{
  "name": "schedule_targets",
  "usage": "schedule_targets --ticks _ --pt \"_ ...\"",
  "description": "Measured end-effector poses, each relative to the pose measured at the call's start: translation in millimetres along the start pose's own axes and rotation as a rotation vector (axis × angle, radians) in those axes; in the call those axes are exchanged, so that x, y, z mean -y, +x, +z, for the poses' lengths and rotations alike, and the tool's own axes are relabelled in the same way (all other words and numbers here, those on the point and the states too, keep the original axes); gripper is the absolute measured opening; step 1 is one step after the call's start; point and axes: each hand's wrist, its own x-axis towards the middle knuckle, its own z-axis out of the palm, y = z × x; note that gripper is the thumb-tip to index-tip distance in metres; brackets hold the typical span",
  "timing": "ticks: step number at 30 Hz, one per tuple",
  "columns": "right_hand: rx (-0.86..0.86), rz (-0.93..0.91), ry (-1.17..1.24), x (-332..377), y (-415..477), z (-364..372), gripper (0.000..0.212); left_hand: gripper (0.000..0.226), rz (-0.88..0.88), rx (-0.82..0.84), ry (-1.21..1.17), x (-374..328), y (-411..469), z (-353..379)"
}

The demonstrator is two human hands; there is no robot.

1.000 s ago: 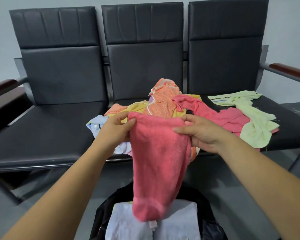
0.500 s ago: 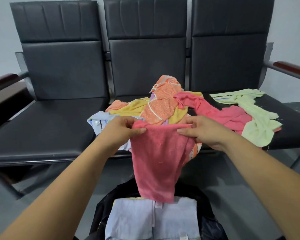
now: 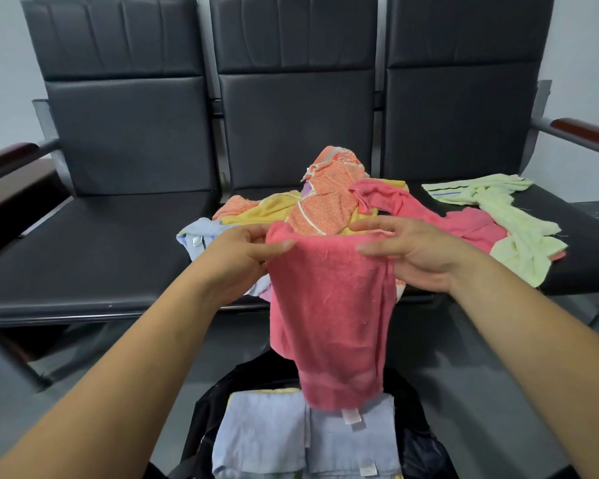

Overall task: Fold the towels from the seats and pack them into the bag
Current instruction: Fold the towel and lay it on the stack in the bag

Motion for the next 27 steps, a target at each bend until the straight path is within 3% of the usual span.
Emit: schedule_targets --ticks 3,5,6,9,11,14,18,20,23,25,27 --pt "-0.194 -0.122 -0.624 4.7 -4.9 2.5 0.035 0.022 0.111 -0.099 0.287 -0.2 -0.3 -0.4" --pt "-0.256 -0.185 -0.738 5.8 -5.5 5.9 0.023 0.009 0.184 -0.201 0.473 2.9 1.6 -2.5" --pt "-0.272 -0.208 -0.73 5.3 -5.3 6.7 0.018 0.003 0.191 -0.217 0.491 3.7 2.2 -2.9" --pt "-0.278 -0.242 -0.651 3.3 -3.8 5.9 0.012 0.031 0.137 -0.238 0.471 4.0 3.3 -3.1" --pt "-0.237 -0.193 -0.498 0.7 -3.6 6.4 0.01 0.037 0.111 -0.252 0.47 2.6 4.2 -3.8" --pt "-0.259 -0.124 -0.283 -1.1 -2.6 8.4 0.013 0.042 0.062 -0.233 0.287 2.5 6.5 -4.9" --pt "-0.269 -0.091 0.051 2.2 1.1 7.3 0.013 0.014 0.059 -0.113 0.031 -1.2 2.6 -0.3" --pt "-0.247 -0.096 0.159 5.6 -0.1 6.4 0.01 0.021 0.113 -0.09 0.098 -0.9 1.1 -0.6" --pt "-0.087 -0.11 0.128 9.3 -5.5 5.7 0.032 0.016 0.239 -0.211 0.423 0.0 -0.1 -2.4" --pt "-0.044 -0.106 -0.041 9.6 -6.5 7.1 0.044 0.011 0.263 -0.245 0.445 -0.2 -0.1 -2.2" --pt "-0.131 -0.141 -0.336 9.5 -5.8 10.3 0.041 0.014 0.241 -0.244 0.389 -1.2 0.3 -1.2"
